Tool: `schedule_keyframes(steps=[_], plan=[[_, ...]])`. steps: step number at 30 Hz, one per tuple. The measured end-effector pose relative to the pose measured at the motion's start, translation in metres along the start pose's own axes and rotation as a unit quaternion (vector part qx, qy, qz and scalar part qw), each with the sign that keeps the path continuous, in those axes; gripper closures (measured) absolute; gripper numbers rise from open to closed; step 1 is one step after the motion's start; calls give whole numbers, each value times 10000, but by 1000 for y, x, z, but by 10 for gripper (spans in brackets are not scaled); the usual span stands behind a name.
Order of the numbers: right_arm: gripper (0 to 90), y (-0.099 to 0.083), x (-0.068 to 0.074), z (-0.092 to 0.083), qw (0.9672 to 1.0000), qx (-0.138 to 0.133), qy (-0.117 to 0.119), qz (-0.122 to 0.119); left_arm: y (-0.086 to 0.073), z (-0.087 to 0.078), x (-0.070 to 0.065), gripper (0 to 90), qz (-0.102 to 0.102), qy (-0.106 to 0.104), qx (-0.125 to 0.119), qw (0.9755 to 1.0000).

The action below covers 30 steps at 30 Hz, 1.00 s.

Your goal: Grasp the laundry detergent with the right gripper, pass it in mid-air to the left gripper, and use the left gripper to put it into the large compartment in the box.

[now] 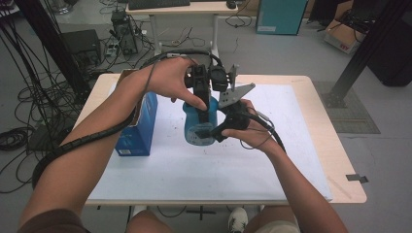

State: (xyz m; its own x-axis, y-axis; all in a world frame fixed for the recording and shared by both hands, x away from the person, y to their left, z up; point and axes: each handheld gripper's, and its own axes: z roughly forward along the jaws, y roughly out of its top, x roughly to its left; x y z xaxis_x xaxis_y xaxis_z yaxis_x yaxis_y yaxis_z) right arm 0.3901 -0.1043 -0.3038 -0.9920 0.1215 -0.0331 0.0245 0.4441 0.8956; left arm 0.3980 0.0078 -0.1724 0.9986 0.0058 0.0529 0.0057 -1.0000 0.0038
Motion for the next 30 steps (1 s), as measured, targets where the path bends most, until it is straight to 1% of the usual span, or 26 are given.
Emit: schedule_keyframes(steps=[1,2,3,4,6,7,8,9,11,12,13,14,16,17,18,19,20,22,23,24,25,26,27,28,29,30], plan=[[86,0,0,-1,10000,3,-16,11,-1,0,0,362,-49,-18,2,10000],[72,-1,1,-2,10000,25,-14,56,-1,-1,1,362,-36,-37,40,10000],[52,-1,0,-3,10000,28,-22,74,-1,-1,1,362,-68,-27,11,10000],[32,-2,1,-4,9999,64,-50,129,-2,-1,0,362,-164,23,-32,9999],[15,-4,1,-5,9994,214,-202,197,-2,-2,2,362,-173,-7,-20,9998],[12,-6,1,-6,9988,275,-315,246,-3,-1,3,362,-176,-17,-50,9998],[7,-7,2,-7,9985,307,-307,319,-3,-1,3,362,-150,38,-72,9999],[6,-9,2,-9,9980,369,-315,417,-2,-1,3,362,-149,69,-41,9999],[5,-12,2,-13,9967,491,-543,347,-4,1,3,362,-216,92,-8,9997],[4,-14,1,-16,9961,584,-636,181,-4,0,4,362,-249,72,37,9997],[4,-15,1,-18,9954,636,-709,121,-5,1,5,362,-301,100,21,9995],[4,-16,5,-20,9952,596,-709,328,-7,1,6,362,-384,84,49,9992],[3,-19,5,-27,9941,735,-733,328,-9,0,9,362,-464,40,84,9989],[3,-21,6,-31,9925,823,-827,374,-10,-1,9,362,-542,62,90,9985],[3,-23,6,-34,9916,875,-865,401,-11,-1,10,363,-619,73,84,9980],[3,-25,7,-40,9901,946,-909,493,-12,-2,11,362,-671,54,77,9977],[3,-26,9,-42,9888,934,-951,665,-14,-3,12,363,-747,65,71,9972],[3,-30,9,-51,9860,1042,-1096,697,-18,-6,14,363,-884,86,63,9960],[3,-32,8,-56,9851,1091,-1155,661,-20,-7,15,363,-992,69,50,9950],[3,-33,9,-61,9833,1120,-1223,744,-22,-9,17,363,-1102,82,54,9939],[3,-35,9,-68,9810,1148,-1318,845,-24,-11,16,363,-1328,108,40,9911],[3,-37,9,-71,9801,1169,-1340,881,-27,-13,15,363,-1646,179,26,9862],[3,-39,9,-78,9787,1220,-1380,912,-28,-15,17,363,-1711,169,39,9851],[3,-40,9,-81,9777,1254,-1400,942,-30,-18,17,363,-1831,171,93,9829],[3,-41,9,-86,9763,1296,-1442,957,-32,-21,19,364,-1919,194,97,9812],[3,-42,10,-90,9748,1335,-1484,994,-35,-25,21,364,-2064,183,86,9783]])
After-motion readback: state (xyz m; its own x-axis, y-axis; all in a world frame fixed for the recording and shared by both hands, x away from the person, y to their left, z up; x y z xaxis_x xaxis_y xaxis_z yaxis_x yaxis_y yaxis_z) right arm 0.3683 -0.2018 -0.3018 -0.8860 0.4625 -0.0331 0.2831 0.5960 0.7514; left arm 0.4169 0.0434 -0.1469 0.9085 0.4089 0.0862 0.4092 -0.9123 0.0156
